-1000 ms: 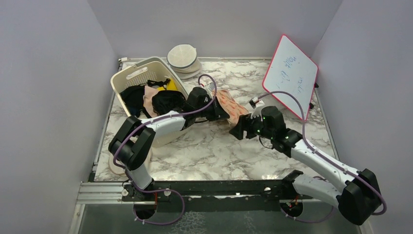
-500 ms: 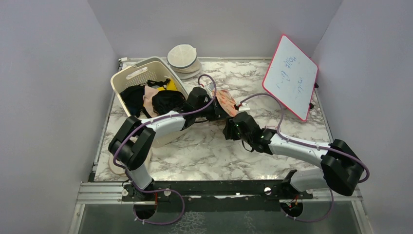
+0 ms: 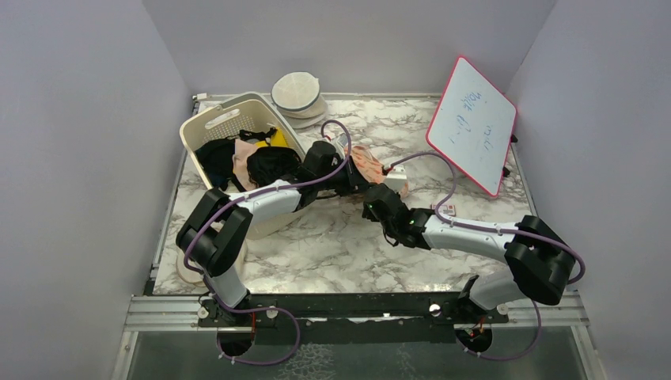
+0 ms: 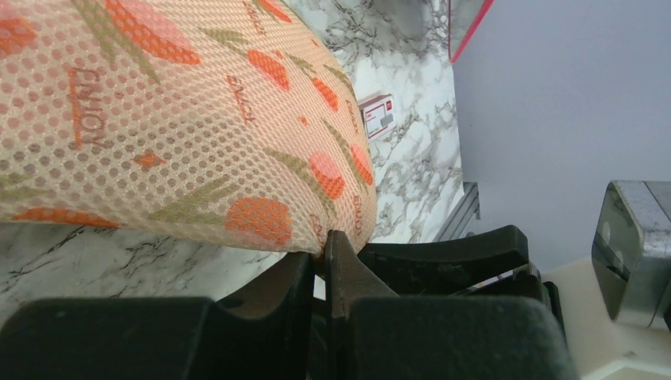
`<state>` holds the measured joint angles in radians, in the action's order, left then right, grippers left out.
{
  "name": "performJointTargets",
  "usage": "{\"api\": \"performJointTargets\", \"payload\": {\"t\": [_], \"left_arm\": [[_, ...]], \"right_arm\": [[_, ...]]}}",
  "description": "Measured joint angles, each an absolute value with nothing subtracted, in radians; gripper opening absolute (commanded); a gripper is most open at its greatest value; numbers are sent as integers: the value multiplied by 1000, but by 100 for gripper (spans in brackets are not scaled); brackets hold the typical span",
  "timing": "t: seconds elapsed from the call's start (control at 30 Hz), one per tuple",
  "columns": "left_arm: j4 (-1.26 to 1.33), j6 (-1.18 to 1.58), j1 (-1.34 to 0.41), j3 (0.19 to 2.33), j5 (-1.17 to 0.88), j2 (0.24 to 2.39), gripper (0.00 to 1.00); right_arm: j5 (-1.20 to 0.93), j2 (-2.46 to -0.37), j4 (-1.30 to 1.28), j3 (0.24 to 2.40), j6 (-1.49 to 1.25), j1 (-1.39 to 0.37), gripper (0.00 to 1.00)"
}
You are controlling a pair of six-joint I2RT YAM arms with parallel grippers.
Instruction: Unzip the laundry bag and remove the bra
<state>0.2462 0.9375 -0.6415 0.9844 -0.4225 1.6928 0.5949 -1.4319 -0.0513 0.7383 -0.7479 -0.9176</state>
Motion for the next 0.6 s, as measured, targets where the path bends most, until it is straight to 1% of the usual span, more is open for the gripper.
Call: {"api": "performJointTargets", "payload": {"t": [0.13,0.17,0.27,0.37,0.47,0.6], "left_arm": [[255,938,-640,984,-423,1692,0],[256,939,-640,984,-423,1692,0],[261,942,-640,984,-423,1692,0],[264,946,-638,984,-423,1692,0],[270,949,-638,984,-423,1692,0],[277,950,-637,983,-423,1692,0]], "right_arm": [[633,-1435,-48,741,-759,-918,38],[643,-1435,-44,741,-759,-918,37],[670,-1435,-43,744,-759,-918,28],[699,-1435,-44,746,-759,-918,25],[721,-1438,-37,746,-755,-918,12],[738,-1449,-24,750,-734,-922,1]]}}
